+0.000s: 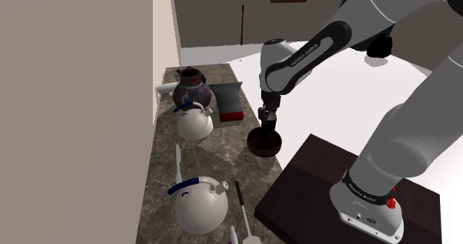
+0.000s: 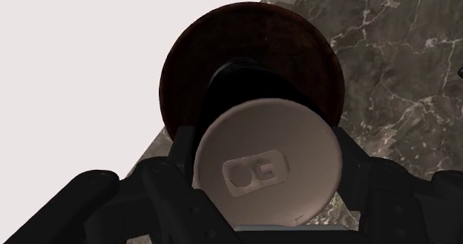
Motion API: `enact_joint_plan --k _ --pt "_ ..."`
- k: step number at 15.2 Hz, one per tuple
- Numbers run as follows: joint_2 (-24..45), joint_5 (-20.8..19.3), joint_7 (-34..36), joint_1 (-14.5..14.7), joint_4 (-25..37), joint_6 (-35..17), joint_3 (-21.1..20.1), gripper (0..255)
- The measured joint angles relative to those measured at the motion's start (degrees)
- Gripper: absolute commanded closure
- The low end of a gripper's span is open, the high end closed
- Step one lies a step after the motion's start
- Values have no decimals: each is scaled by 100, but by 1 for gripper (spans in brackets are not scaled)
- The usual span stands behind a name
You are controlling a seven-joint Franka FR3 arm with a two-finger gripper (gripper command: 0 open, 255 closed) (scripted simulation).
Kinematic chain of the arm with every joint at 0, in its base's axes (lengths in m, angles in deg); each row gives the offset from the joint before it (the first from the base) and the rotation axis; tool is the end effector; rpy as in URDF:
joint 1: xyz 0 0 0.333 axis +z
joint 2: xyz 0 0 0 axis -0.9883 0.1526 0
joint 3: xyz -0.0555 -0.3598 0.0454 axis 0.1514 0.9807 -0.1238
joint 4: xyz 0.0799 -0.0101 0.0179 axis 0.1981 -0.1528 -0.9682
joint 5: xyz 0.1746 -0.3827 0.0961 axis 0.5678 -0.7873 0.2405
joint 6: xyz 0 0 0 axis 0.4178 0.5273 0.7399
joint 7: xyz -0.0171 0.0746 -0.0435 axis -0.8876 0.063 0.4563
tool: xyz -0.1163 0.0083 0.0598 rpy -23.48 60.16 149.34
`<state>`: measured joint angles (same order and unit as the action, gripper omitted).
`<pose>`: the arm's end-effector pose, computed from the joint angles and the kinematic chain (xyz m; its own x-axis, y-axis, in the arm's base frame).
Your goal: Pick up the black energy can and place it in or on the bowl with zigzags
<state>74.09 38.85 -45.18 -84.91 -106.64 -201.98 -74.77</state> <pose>0.4270 -0.0484 0.2879 0.9976 -0.0040 -0.0698 -0.0004 -0.9987 0.0506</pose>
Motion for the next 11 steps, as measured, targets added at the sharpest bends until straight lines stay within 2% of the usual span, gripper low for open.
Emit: enact_joint_plan --k 6,11 --pt "-2 0 0 0 0 -1 0 0" --pt "-485 54 -22 32 267 741 -30 0"
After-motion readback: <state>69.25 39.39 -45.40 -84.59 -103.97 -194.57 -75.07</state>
